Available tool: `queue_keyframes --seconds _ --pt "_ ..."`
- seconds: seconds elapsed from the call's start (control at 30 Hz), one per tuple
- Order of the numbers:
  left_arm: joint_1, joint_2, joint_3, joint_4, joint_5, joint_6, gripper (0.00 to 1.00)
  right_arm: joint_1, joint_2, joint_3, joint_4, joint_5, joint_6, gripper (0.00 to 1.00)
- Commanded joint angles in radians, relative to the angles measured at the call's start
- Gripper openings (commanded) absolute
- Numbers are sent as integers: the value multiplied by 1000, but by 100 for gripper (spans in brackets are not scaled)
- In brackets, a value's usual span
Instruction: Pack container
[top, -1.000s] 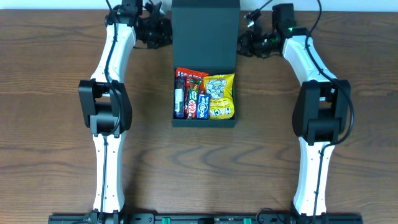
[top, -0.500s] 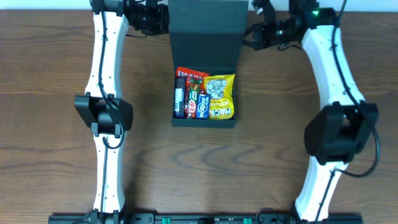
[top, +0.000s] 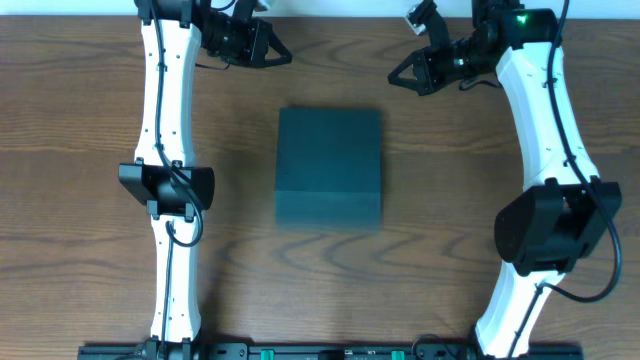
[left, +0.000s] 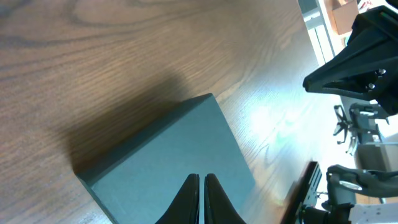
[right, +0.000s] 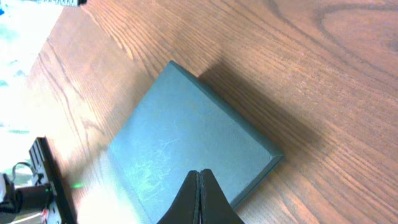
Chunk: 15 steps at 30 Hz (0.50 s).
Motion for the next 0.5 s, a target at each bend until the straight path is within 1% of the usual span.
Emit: queue_keyframes --seconds 0.0,0.13,0.27,0.47 --pt "-2 -14 46 -44 15 43 6 12 -49 16 -8 1 -35 2" --pt "-2 -60 54 -58 -5 83 6 14 -109 16 -8 87 -35 2" --pt "-2 -157 54 -57 -123 83 6 14 -212 16 -6 227 -36 2" --pt "2 -327 54 -50 -225 83 6 14 -356 16 5 364 -43 2"
